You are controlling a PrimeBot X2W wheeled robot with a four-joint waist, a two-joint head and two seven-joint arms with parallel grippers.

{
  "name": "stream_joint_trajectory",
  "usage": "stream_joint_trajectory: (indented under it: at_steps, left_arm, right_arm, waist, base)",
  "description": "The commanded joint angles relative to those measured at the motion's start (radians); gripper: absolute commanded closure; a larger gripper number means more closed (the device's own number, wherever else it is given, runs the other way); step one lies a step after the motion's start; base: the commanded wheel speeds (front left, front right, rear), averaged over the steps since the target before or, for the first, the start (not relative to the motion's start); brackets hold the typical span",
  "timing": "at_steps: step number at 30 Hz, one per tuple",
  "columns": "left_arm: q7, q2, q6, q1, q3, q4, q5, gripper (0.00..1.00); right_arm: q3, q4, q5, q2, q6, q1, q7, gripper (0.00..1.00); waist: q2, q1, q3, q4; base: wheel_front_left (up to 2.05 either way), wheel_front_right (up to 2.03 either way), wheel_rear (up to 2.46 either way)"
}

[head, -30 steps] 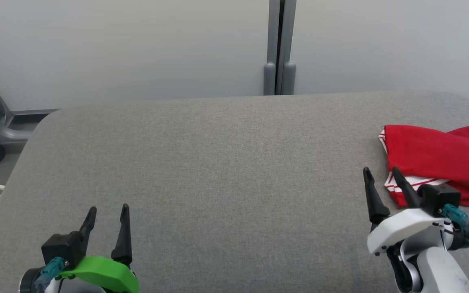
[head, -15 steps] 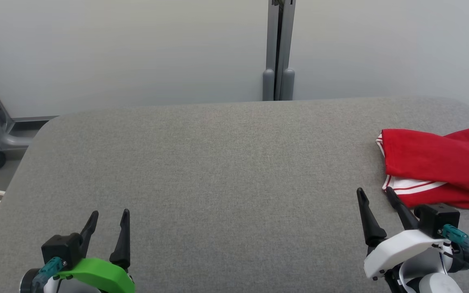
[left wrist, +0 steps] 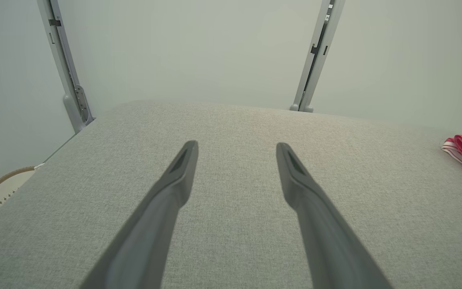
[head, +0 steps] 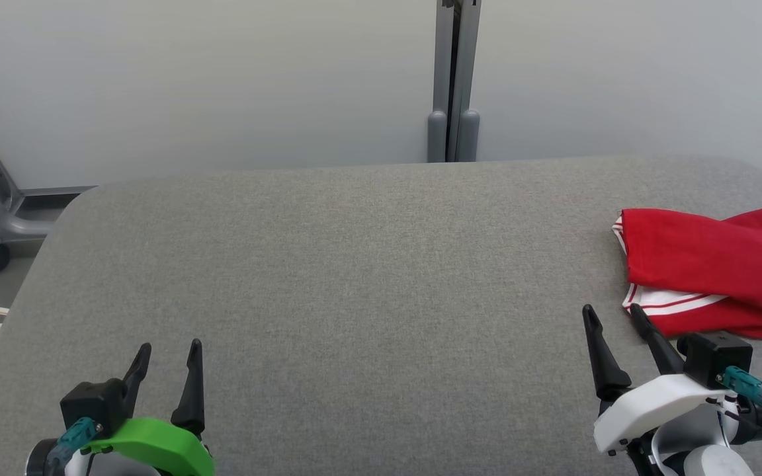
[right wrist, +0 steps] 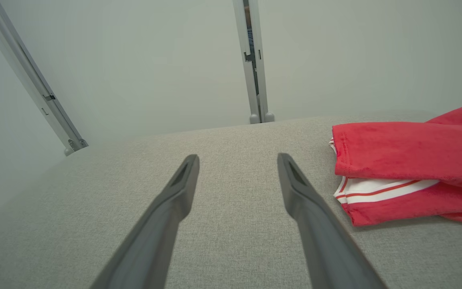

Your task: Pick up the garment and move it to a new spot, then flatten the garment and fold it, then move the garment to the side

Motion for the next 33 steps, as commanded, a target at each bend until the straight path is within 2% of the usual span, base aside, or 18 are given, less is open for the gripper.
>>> stream_joint_trajectory:
  at_steps: [1, 17, 18, 21, 33]
  left_arm:
    - [-0.003, -0.003, -0.001, 0.012, 0.006, -0.002, 0.011, 0.00]
    - [-0.004, -0.002, 0.019, 0.022, 0.011, -0.022, 0.023, 0.00]
    - [0.000, -0.006, 0.013, 0.006, 0.006, -0.017, 0.018, 1.00]
    - [0.005, -0.024, 0.013, 0.025, -0.007, 0.004, 0.017, 1.00]
    - [0.043, -0.087, -0.046, 0.021, 0.073, 0.002, -0.124, 1.00]
  right_arm:
    - [0.000, 0.002, 0.000, -0.001, 0.000, -0.001, -0.006, 0.00]
    - [0.002, -0.004, -0.007, -0.001, 0.000, -0.019, -0.009, 0.00]
    - [0.003, 0.002, -0.002, 0.000, 0.000, -0.009, -0.006, 1.00]
    - [0.003, 0.030, 0.000, 0.005, 0.000, 0.012, -0.004, 1.00]
    - [-0.052, 0.048, 0.218, 0.004, 0.000, -0.005, 0.042, 1.00]
  waist:
    - [0.0000, 0.0000, 0.001, 0.003]
    - [0.0000, 0.0000, 0.004, 0.007]
    - [0.0000, 0.0000, 0.004, 0.007]
    - [0.0000, 0.0000, 0.004, 0.007]
    - [0.0000, 0.0000, 0.016, 0.002]
  base:
    - [0.00, 0.00, 0.00]
    - [0.00, 0.00, 0.00]
    - [0.00, 0.00, 0.00]
    - [0.00, 0.00, 0.00]
    - [0.00, 0.00, 0.00]
